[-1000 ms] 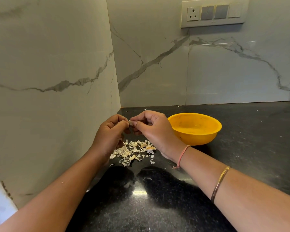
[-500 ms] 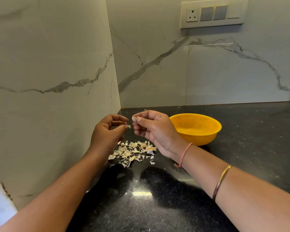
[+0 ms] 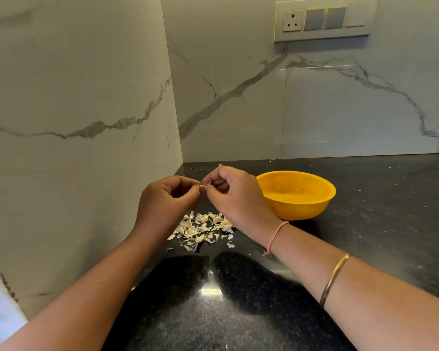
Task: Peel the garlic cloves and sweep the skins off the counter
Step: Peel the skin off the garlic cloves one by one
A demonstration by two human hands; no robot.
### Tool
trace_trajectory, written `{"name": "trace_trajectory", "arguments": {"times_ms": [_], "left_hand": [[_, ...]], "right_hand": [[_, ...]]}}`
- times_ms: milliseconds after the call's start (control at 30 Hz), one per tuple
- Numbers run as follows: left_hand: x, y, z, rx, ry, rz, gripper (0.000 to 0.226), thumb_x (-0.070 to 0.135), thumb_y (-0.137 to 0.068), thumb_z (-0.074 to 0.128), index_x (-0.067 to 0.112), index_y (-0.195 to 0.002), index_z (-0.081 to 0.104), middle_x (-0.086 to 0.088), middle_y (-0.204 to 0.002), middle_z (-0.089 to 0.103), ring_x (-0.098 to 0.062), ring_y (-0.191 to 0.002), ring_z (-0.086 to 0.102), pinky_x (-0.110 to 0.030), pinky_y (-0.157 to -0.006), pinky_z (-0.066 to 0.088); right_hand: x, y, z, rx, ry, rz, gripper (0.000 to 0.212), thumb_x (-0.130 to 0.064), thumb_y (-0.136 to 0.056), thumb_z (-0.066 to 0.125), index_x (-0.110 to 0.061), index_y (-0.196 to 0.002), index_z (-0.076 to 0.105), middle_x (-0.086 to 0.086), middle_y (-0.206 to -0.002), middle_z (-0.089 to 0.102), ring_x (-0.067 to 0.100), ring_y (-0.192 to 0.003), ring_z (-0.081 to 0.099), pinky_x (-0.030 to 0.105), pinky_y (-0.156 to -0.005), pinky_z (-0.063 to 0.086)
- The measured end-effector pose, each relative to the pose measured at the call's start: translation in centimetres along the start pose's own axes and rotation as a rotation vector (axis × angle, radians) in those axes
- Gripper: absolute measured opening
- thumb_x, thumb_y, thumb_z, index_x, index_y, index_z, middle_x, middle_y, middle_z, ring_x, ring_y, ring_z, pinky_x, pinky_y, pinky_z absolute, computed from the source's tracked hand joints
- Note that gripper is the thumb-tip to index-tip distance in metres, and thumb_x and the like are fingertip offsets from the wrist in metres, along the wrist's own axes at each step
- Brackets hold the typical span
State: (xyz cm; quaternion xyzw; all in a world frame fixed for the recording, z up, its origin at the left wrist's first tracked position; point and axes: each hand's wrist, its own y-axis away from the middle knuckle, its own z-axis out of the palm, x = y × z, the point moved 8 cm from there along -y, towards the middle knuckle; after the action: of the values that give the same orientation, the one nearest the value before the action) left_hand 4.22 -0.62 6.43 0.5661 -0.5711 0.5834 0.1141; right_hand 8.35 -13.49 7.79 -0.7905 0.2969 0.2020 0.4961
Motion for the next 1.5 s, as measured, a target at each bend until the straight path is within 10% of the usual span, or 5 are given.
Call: {"name": "trace_trajectory", "arguments": {"times_ms": [533,967,1133,1300,1500], "left_hand": [[0.8,0.2,0.4,-0.086,-0.329,0.149,0.008,0.015,-0.079,0.070,0.020,-0.072,0.071,0.005,-0.064,0.067,-0.014,-0.059,0.062,-0.030,-0.059,0.048],[-0.8,0.1,0.6,-0.046,-0.024,-0.111,0.012,0.008,-0.081,0.067,0.012,-0.070,0.068,-0.004,-0.062,0.067,-0.008,-0.056,0.059,-0.023,-0.059,0.051],[-1.6,0.1,0.8,-0.059,0.275,-0.232,0.015,0.002,-0.085,0.061,0.008,-0.075,0.069,-0.001,-0.062,0.069,-0.007,-0.057,0.061,-0.018,-0.060,0.055],[-2.0,-0.1,1.0,-0.078,0.413,-0.306,0.012,0.003,-0.087,0.057,0.004,-0.082,0.068,-0.004,-0.066,0.069,-0.006,-0.056,0.060,-0.015,-0.057,0.052],[-1.6,0.1,1.5,-0.105,0.574,-0.357,0.015,0.001,-0.089,0.053,0.002,-0.081,0.066,-0.001,-0.059,0.067,-0.004,-0.048,0.057,-0.012,-0.050,0.049]], "right_hand": [[-1.0,0.4,0.8,-0.140,0.229,-0.109,0.012,-0.005,-0.086,0.058,-0.006,-0.093,0.068,0.006,-0.089,0.066,0.010,-0.076,0.052,0.013,-0.059,0.037],[-1.3,0.4,0.8,-0.127,0.191,-0.169,0.011,-0.001,-0.084,0.058,-0.005,-0.085,0.068,0.002,-0.077,0.062,0.006,-0.063,0.047,0.010,-0.053,0.031],[-0.3,0.0,0.2,-0.065,0.056,-0.088,0.009,-0.001,-0.084,0.061,-0.007,-0.083,0.068,0.000,-0.074,0.063,0.002,-0.059,0.049,0.009,-0.053,0.037],[0.9,-0.3,0.2,-0.065,-0.189,0.053,0.016,0.001,-0.085,0.062,-0.014,-0.080,0.065,0.010,-0.078,0.069,0.019,-0.069,0.065,0.038,-0.071,0.058],[1.7,0.2,1.0,-0.165,-0.699,0.281,0.015,0.006,-0.087,0.057,-0.006,-0.084,0.064,0.008,-0.076,0.064,0.011,-0.065,0.061,0.022,-0.067,0.055]]}}
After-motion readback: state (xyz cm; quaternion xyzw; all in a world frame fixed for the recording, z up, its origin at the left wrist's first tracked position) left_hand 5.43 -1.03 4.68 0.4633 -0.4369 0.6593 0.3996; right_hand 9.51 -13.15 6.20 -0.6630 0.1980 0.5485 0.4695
